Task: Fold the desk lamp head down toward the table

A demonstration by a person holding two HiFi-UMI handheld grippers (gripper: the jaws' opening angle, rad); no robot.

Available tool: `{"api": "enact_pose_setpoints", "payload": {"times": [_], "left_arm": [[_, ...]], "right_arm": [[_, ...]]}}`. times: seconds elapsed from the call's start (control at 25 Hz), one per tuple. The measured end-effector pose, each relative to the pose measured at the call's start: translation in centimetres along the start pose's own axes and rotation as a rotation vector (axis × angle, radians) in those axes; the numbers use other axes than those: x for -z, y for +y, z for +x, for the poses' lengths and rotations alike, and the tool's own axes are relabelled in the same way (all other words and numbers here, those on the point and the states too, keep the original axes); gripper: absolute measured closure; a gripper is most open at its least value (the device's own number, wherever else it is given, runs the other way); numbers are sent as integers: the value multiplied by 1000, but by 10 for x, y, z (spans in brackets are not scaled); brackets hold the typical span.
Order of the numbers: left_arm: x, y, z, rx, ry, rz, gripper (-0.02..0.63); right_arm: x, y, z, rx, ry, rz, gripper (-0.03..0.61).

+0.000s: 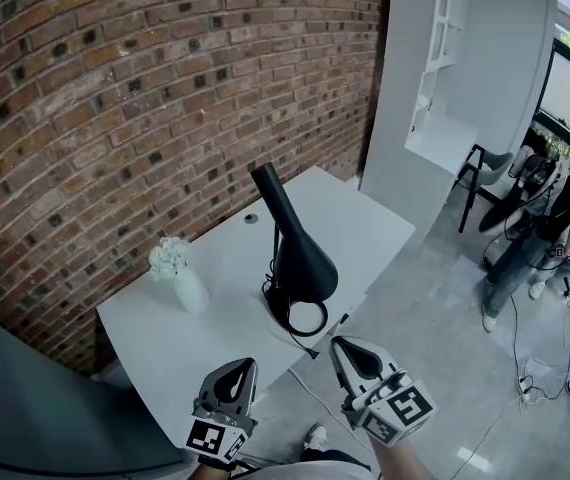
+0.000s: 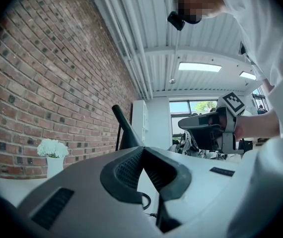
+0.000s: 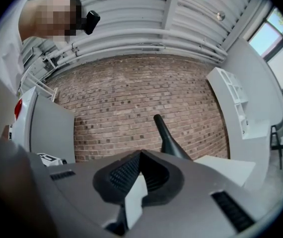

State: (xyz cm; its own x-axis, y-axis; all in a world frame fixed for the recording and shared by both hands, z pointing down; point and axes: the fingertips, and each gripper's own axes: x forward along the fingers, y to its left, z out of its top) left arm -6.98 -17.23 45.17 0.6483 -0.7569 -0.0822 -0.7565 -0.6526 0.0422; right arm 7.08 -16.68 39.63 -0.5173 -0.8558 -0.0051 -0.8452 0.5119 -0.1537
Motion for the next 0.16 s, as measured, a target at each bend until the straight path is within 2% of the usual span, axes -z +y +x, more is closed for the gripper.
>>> {"api": "enact_pose_setpoints", "payload": {"times": [0.16], "left_arm": [[3, -2, -2, 4, 6, -6, 606]], "right_arm": [[2, 2, -4, 8, -1, 3, 561]]}}
